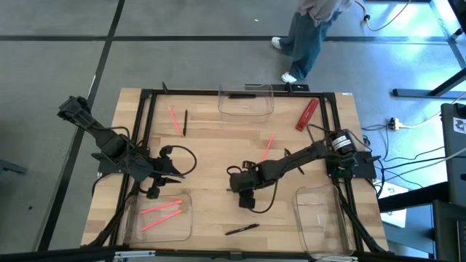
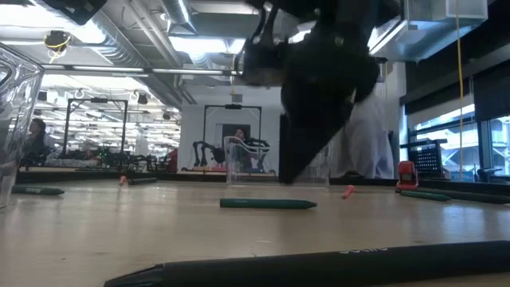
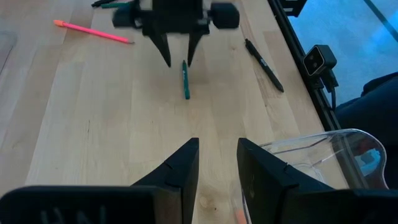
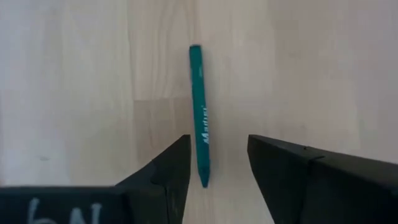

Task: Sort crayons/erasers/pens/pencils in bins
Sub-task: Put the green crayon into the bottom right transparent bin

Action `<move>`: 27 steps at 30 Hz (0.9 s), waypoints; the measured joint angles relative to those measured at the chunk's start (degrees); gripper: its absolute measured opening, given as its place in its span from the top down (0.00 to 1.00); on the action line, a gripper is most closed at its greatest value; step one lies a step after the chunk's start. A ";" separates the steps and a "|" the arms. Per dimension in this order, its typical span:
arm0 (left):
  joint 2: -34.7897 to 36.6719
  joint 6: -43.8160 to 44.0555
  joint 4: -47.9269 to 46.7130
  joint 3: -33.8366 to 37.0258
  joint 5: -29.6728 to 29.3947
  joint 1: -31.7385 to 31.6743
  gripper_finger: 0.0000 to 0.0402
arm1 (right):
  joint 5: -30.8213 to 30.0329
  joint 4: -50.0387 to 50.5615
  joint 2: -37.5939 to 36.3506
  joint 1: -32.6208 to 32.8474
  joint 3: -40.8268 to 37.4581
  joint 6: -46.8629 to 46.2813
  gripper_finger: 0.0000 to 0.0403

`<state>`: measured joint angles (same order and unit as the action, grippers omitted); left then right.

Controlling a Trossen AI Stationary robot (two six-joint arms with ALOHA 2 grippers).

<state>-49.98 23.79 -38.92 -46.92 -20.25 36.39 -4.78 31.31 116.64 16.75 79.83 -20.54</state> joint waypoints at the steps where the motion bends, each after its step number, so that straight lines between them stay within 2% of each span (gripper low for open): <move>1: 0.02 0.00 0.01 0.00 0.00 0.01 0.75 | 0.21 0.86 0.98 0.00 0.85 0.66 0.60; 10: 0.00 0.04 0.01 0.00 0.00 -0.01 0.75 | 0.32 6.95 7.84 0.04 9.39 3.24 0.60; 18: 0.00 0.04 0.01 0.00 0.00 0.01 0.75 | 0.16 8.09 9.73 0.07 10.16 2.38 0.61; 22: 0.00 0.05 0.01 0.00 0.00 0.01 0.75 | 0.16 8.06 9.79 0.07 10.14 2.32 0.68; 27: 0.00 0.04 0.01 0.00 0.00 0.00 0.75 | 0.11 8.04 9.81 0.04 10.10 2.73 0.83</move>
<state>-49.98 23.83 -38.92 -46.92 -20.25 36.40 -4.67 39.35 126.45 16.79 89.93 -17.81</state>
